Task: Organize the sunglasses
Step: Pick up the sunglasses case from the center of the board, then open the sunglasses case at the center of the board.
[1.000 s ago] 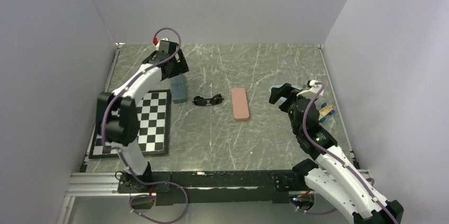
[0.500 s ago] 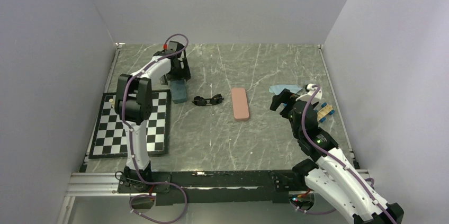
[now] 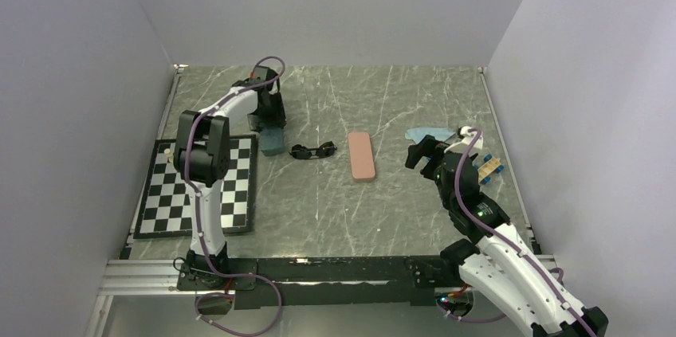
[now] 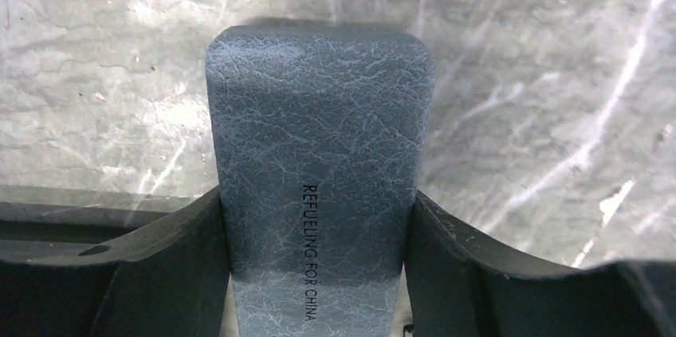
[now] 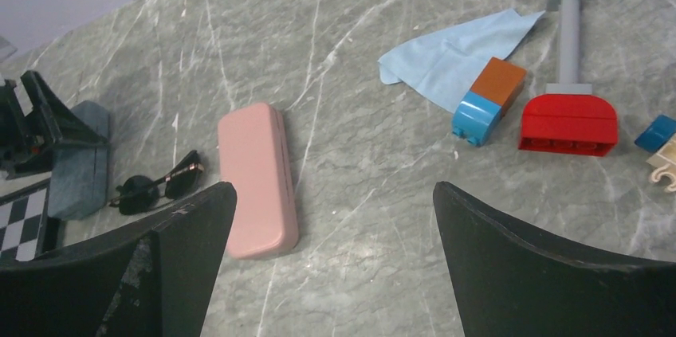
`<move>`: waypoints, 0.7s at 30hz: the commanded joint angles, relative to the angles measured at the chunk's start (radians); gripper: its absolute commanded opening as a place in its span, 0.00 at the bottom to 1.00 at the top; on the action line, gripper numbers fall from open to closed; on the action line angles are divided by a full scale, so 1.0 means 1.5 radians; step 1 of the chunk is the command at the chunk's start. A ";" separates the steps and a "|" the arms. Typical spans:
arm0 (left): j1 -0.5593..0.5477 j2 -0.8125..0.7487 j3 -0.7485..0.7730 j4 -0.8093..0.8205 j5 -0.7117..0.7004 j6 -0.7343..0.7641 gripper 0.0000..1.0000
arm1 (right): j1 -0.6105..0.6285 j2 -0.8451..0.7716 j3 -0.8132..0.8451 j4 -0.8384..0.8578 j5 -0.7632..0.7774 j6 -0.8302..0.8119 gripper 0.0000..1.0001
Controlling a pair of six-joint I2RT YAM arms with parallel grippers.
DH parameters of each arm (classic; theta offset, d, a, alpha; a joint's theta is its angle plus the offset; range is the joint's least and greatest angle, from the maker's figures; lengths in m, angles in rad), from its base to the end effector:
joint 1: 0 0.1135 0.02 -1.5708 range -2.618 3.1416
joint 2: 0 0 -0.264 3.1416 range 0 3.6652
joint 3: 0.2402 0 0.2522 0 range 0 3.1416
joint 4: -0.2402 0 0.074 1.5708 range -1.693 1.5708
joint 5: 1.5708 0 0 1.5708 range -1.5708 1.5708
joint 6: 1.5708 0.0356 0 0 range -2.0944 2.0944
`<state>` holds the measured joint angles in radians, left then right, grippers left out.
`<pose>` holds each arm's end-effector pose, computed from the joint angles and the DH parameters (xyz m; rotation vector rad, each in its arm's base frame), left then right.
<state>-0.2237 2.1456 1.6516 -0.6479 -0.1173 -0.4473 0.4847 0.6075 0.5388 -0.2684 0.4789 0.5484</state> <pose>0.4428 -0.0965 0.1723 -0.3353 2.6778 -0.0439 0.1416 0.0560 0.2723 0.3789 1.8379 0.2551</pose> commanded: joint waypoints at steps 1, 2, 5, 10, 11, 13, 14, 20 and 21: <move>0.000 -0.129 -0.041 0.058 0.104 0.023 0.00 | 0.000 -0.001 0.006 0.042 -0.069 -0.033 1.00; -0.001 -0.168 -0.090 0.094 0.145 0.027 0.00 | 0.000 -0.001 0.005 0.057 -0.086 -0.040 1.00; -0.003 -0.302 -0.233 0.248 0.315 0.032 0.00 | 0.000 -0.002 -0.003 0.119 -0.167 -0.057 1.00; -0.034 -0.498 -0.458 0.646 0.658 -0.022 0.00 | 0.000 -0.001 -0.051 0.357 -0.460 -0.096 1.00; -0.048 -0.523 -0.488 0.704 0.695 -0.037 0.00 | 0.001 0.008 -0.058 0.414 -0.527 -0.089 1.00; -0.089 -0.561 -0.531 0.798 0.751 -0.060 0.00 | 0.001 0.038 -0.061 0.518 -0.638 -0.057 1.00; -0.111 -0.578 -0.548 0.840 0.766 -0.078 0.00 | 0.001 0.058 -0.057 0.559 -0.673 -0.035 1.00; -0.229 -0.614 -0.578 0.926 0.789 -0.095 0.00 | 0.020 0.165 -0.037 0.728 -0.753 0.047 1.00; -0.240 -0.614 -0.581 0.942 0.794 -0.106 0.00 | 0.027 0.176 -0.036 0.741 -0.759 0.048 1.00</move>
<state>-0.5213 1.2568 0.7952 0.5259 0.9646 -0.5453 0.4969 0.8104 0.4496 0.5667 -0.4984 0.5491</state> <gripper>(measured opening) 0.696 0.994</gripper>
